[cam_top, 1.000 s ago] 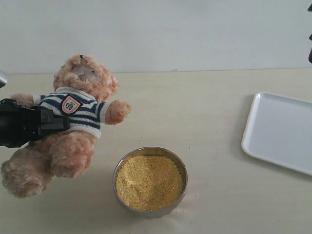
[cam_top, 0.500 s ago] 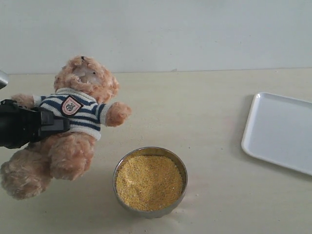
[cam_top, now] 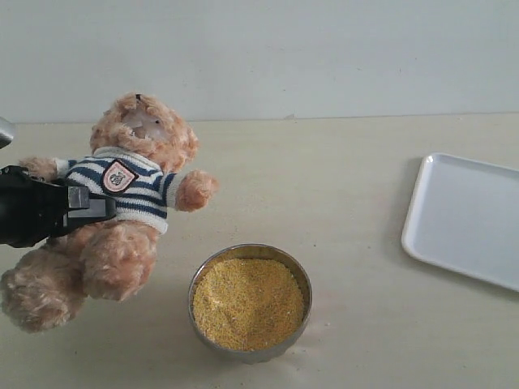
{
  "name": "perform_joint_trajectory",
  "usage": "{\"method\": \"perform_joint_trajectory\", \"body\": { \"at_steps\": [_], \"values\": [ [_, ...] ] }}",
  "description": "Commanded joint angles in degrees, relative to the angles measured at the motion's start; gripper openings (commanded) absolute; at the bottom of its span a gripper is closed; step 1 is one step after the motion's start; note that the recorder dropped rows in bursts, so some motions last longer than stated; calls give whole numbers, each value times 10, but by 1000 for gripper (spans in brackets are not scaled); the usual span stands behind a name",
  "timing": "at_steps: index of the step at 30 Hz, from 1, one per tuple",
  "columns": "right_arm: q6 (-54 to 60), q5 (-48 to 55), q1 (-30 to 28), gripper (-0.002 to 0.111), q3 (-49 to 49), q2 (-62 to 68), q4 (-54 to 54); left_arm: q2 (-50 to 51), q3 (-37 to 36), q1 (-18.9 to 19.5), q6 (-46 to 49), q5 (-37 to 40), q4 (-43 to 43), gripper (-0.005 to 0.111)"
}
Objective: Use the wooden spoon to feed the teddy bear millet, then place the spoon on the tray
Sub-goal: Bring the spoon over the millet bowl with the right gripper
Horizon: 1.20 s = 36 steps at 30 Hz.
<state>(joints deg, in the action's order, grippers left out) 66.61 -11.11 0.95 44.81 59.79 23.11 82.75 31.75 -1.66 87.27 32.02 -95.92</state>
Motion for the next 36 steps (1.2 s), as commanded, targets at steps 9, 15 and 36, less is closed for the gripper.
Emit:
{"method": "perform_joint_trajectory", "body": {
  "at_steps": [9,15,36],
  "values": [
    [34,269,184,0,-2,75,-44,-1,-1,-3,2,12,-7,5],
    [-195,315,279,0,-2,112,-294,-1,-1,-3,2,12,-7,5],
    [-757,309,310,0,-1,119,-687,-1,-1,-3,2,12,-4,5]
  ]
}}
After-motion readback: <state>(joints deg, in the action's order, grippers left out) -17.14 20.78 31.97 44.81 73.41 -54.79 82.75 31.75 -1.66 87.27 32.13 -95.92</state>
